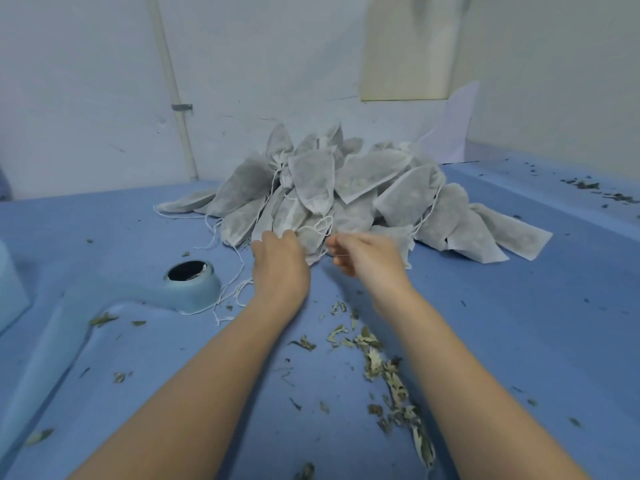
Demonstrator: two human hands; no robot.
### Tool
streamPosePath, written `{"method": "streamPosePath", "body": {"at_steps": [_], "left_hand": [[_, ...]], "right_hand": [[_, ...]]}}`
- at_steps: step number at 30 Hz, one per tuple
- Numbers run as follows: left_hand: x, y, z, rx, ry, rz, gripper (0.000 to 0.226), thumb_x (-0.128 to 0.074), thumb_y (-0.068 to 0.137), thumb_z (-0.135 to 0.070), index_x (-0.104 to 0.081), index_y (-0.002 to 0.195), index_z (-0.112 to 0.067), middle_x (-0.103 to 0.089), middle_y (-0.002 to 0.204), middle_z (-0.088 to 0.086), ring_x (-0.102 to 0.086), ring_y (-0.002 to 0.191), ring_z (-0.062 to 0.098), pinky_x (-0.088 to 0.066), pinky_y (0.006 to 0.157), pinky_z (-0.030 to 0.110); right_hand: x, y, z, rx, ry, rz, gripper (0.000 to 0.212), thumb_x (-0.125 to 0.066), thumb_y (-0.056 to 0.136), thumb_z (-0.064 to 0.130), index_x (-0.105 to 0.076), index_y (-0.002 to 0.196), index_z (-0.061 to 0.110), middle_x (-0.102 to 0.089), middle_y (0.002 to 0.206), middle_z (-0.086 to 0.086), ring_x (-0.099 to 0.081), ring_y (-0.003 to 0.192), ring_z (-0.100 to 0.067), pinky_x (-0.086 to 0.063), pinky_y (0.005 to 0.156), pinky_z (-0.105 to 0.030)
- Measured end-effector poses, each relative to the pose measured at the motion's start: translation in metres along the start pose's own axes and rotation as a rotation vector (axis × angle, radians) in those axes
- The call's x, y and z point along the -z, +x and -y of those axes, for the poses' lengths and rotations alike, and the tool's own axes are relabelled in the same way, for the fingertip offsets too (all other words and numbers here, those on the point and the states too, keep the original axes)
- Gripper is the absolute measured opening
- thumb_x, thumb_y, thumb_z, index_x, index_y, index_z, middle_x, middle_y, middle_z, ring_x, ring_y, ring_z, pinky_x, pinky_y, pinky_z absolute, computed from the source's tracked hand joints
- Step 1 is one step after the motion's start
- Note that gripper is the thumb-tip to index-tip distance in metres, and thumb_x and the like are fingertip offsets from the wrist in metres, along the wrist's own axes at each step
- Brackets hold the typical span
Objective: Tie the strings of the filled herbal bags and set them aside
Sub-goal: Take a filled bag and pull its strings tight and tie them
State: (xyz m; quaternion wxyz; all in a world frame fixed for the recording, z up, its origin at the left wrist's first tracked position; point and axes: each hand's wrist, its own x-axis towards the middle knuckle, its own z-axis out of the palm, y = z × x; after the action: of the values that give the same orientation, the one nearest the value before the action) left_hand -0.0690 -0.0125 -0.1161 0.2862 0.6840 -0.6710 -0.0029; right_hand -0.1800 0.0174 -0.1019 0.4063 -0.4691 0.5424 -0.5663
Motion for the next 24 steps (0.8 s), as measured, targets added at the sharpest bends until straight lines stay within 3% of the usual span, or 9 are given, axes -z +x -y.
{"method": "streamPosePath", "body": {"at_steps": [4,6,8,11,13,16,20,24], "left_hand": [[0.022,-0.008,-0.001,-0.015,-0.258,-0.147,0.026,-0.055,0.092,-0.032,-0.065,0.097,-0.009,-0.06,0.103,0.013,-0.051,0.104,0.03,-0.041,0.08,0.037],[0.036,-0.012,-0.001,0.051,-0.438,-0.179,0.02,-0.061,0.086,-0.033,-0.069,0.088,-0.015,-0.064,0.089,0.001,-0.058,0.092,0.02,-0.041,0.073,0.029],[0.048,-0.019,-0.001,0.109,-0.579,-0.151,0.013,-0.063,0.084,-0.034,-0.068,0.078,-0.023,-0.06,0.071,-0.013,-0.057,0.074,0.007,-0.038,0.062,0.019],[0.062,-0.029,-0.001,0.056,-0.627,-0.031,0.022,-0.056,0.089,-0.031,-0.066,0.07,-0.024,-0.058,0.062,-0.015,-0.053,0.062,-0.002,-0.036,0.056,0.007],[0.07,-0.035,0.001,0.017,-0.662,0.067,0.024,-0.052,0.091,-0.02,-0.068,0.073,-0.02,-0.062,0.064,-0.01,-0.056,0.065,0.006,-0.04,0.062,0.011],[0.084,-0.041,0.008,0.005,-0.806,0.192,0.027,-0.05,0.087,-0.001,-0.065,0.101,-0.019,-0.071,0.079,0.002,-0.066,0.072,0.014,-0.054,0.08,0.027],[0.091,-0.041,0.017,-0.075,-0.7,0.075,0.037,-0.062,0.077,0.0,-0.06,0.107,-0.023,-0.066,0.097,-0.006,-0.067,0.074,0.019,-0.054,0.068,0.024],[0.086,-0.035,0.025,-0.159,-0.544,0.156,0.051,-0.068,0.075,-0.013,-0.055,0.121,-0.028,-0.055,0.115,-0.005,-0.055,0.082,0.014,-0.051,0.07,0.027]], "right_hand": [[-0.004,-0.005,-0.001,0.045,-0.114,0.046,0.019,-0.061,0.09,0.025,-0.072,0.076,0.021,-0.07,0.071,0.007,-0.064,0.07,-0.01,-0.054,0.082,-0.034],[-0.008,-0.01,0.001,0.069,-0.115,0.112,0.02,-0.06,0.092,0.03,-0.072,0.088,0.015,-0.073,0.083,-0.002,-0.066,0.073,-0.013,-0.054,0.081,-0.035],[-0.012,-0.015,0.004,0.072,-0.043,0.169,0.026,-0.058,0.094,0.034,-0.07,0.091,0.011,-0.073,0.084,-0.006,-0.066,0.073,-0.016,-0.056,0.074,-0.031],[-0.015,-0.022,0.01,0.024,0.053,0.25,0.031,-0.058,0.093,0.04,-0.071,0.087,0.012,-0.073,0.079,-0.003,-0.068,0.072,-0.015,-0.054,0.064,-0.026],[-0.013,-0.024,0.011,-0.016,0.085,0.278,0.027,-0.061,0.091,0.039,-0.071,0.09,0.013,-0.074,0.087,-0.007,-0.071,0.08,-0.017,-0.055,0.066,-0.026],[-0.005,-0.026,0.015,-0.023,0.095,0.334,0.013,-0.064,0.091,0.023,-0.071,0.094,0.012,-0.075,0.093,-0.009,-0.072,0.089,-0.021,-0.057,0.069,-0.025],[0.003,-0.024,0.021,-0.039,0.13,0.358,0.014,-0.059,0.09,0.008,-0.073,0.09,0.011,-0.075,0.086,-0.006,-0.071,0.077,-0.018,-0.056,0.064,-0.027],[0.004,-0.023,0.022,-0.022,0.129,0.305,0.022,-0.054,0.088,0.001,-0.07,0.1,0.011,-0.073,0.09,-0.008,-0.068,0.078,-0.019,-0.057,0.067,-0.031]]}}
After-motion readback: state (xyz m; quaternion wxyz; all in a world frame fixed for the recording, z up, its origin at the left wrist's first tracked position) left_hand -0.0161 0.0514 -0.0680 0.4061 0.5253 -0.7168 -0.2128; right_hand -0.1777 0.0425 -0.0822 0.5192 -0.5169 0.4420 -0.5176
